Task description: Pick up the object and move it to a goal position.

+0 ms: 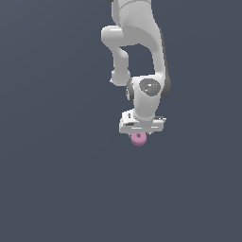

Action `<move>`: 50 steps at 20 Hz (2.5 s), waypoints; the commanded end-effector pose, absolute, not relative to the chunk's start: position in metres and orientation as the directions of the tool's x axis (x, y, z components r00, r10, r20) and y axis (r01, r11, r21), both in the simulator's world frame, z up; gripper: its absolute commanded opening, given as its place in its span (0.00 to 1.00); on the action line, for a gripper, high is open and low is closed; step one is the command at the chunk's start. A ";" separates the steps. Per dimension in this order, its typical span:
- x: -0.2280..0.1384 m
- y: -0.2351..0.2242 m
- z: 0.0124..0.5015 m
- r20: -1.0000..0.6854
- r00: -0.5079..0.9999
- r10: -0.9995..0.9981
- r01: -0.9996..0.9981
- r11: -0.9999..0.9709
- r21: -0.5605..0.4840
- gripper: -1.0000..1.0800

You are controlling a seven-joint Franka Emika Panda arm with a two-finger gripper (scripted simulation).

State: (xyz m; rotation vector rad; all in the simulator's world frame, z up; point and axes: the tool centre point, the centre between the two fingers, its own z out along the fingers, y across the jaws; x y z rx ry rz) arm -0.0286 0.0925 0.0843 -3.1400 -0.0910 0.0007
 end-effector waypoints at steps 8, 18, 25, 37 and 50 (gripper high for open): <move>-0.030 0.093 0.045 0.000 0.998 0.058 0.058 -0.998 0.000 0.96; -0.029 0.094 0.041 0.000 0.998 0.058 0.058 -0.998 0.000 0.00; -0.026 0.093 0.047 0.011 0.998 0.057 0.057 -0.998 0.000 0.00; -0.040 0.086 0.089 0.009 0.998 0.057 0.057 -0.998 0.000 0.00; -0.077 0.068 0.200 0.007 0.998 0.058 0.058 -0.998 0.000 0.00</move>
